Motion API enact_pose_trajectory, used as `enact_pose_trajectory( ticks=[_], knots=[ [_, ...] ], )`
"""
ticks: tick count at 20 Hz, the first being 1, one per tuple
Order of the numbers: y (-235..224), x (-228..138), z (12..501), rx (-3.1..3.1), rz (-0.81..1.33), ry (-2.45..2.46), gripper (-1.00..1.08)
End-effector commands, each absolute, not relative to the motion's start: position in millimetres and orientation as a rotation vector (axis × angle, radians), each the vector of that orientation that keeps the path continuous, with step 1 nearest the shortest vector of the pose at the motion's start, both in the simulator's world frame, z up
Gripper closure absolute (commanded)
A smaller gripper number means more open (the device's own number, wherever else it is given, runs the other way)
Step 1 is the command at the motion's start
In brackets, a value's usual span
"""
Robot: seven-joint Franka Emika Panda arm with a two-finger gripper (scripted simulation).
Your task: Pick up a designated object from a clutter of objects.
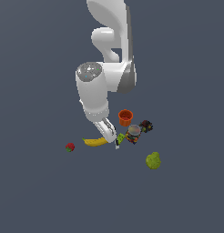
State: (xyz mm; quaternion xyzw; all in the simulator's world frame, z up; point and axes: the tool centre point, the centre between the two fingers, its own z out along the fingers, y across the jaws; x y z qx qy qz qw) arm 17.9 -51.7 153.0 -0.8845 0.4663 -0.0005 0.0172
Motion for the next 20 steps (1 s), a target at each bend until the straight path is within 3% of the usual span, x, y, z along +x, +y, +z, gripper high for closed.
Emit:
enact_pose_trajectory(
  ticks=[1, 20],
  knots=[
    [-53.9, 15.6, 138.1, -2.699, 0.001, 1.548, -0.92],
    [-65.7, -1.8, 70.1, -2.43, 0.0, 1.99, -0.92]
  ],
)
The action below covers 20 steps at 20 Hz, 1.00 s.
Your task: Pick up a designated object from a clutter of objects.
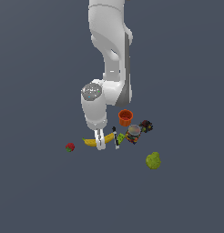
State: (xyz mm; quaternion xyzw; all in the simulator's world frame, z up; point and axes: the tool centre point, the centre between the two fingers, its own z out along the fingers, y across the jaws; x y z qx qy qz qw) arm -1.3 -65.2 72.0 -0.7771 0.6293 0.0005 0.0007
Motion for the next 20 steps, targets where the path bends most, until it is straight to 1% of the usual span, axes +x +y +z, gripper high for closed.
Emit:
enact_pose_trajectory(
  ticks=[1, 8, 20],
  knots=[
    [-65.8, -2.0, 69.4, -2.427, 0.0, 1.995, -0.92],
    [-65.8, -2.3, 64.7, -2.428, 0.001, 1.993, -0.92],
    [-65.8, -2.9, 20.9, -2.424, 0.0, 1.998, -0.92]
  ],
)
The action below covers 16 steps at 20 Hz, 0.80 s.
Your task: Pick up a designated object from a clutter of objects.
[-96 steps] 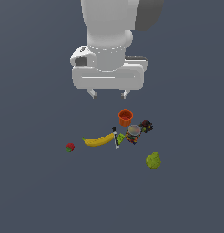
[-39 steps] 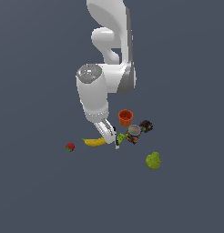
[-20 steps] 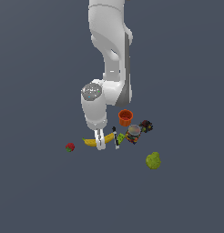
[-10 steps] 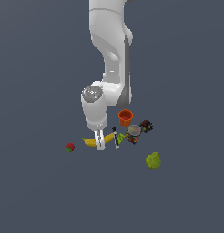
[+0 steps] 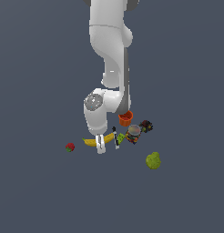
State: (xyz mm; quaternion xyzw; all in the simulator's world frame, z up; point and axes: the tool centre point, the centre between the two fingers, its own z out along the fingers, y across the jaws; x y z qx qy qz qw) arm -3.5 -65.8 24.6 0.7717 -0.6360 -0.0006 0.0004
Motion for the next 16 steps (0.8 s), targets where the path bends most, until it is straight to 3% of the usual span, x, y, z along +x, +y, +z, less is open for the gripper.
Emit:
enact_pose_trajectory(
  ticks=[1, 3, 4, 16],
  knots=[
    [-65.7, -2.8, 19.6, 2.424, 0.0, -1.998, -0.92],
    [-65.7, -2.7, 18.6, 2.424, 0.0, -1.998, -0.92],
    [-65.7, -2.7, 18.6, 2.424, 0.0, -1.998, 1.08],
    [-65.1, -1.9, 20.6, 2.426, 0.002, -1.999, 1.08]
  ],
)
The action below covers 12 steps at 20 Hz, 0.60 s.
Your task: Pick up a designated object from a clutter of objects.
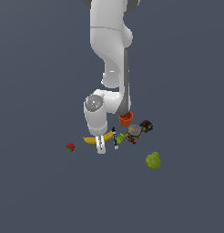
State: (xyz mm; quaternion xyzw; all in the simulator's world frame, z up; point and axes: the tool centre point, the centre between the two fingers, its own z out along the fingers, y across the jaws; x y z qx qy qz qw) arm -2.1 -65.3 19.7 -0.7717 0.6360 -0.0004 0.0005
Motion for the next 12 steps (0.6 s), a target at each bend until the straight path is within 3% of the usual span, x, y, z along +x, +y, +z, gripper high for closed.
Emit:
enact_pose_trajectory(
  ticks=[1, 12],
  knots=[
    [-64.6, -1.8, 21.9, -2.423, -0.002, 1.997, 1.08],
    [-44.6, 1.9, 71.4, -2.423, -0.002, 1.997, 1.08]
  ],
)
